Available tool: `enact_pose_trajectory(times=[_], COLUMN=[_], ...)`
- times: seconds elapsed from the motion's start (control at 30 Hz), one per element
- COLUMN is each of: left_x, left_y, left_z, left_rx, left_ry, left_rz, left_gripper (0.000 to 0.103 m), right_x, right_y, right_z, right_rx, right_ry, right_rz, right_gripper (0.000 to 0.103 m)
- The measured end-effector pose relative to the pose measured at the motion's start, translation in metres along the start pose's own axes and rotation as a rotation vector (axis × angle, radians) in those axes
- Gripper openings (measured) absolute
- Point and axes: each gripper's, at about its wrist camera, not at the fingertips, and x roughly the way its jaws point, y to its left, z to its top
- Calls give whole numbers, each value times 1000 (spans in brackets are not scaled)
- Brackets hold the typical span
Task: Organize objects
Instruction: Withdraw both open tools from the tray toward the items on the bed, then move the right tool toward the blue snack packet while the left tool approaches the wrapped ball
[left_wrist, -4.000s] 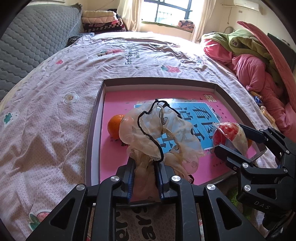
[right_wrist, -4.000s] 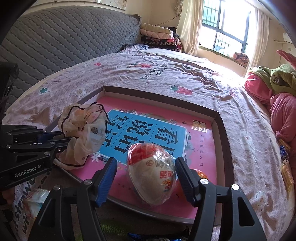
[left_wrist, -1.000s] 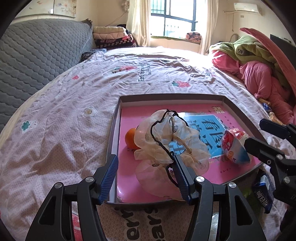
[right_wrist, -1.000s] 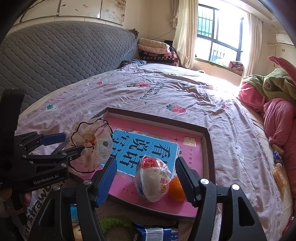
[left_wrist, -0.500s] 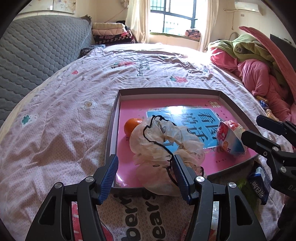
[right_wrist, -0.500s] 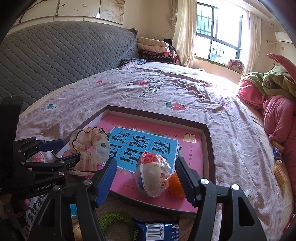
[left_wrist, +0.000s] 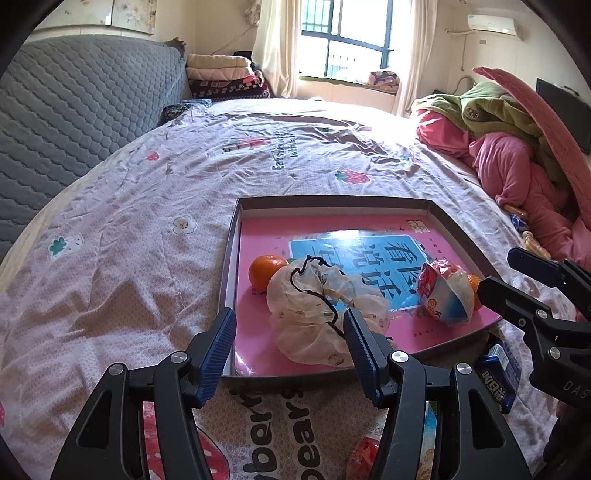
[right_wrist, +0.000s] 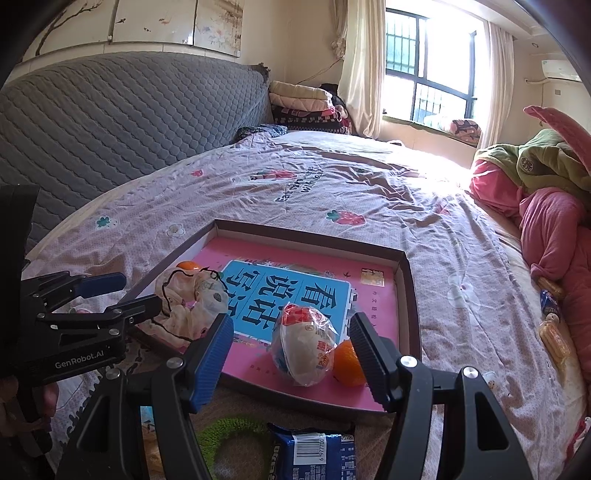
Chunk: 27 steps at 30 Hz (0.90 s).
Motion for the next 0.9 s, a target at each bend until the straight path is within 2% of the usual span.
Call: enact_pose_trajectory(times=[0.17,0.3,0.73,0.9], left_x=[-11,-21,-63,-70], left_y=[-2,-4,-7,-7], left_z=[2,4,12,10], left_rx=[-8,-14,-36,-37], left_ry=[-13,-30,-101,-99], left_rz=[-10,-15,-28,-26], left_gripper=[62,63,67,67], right_x=[-8,-15,-36,-44], right_y=[-1,-2,-10,-12], right_z=[0,0,1,0], right_rx=[10,13,41,46], right_ry=[-9,-23,-63,-74], right_rz=[9,10,27,26], right_gripper=[65,73,75,76])
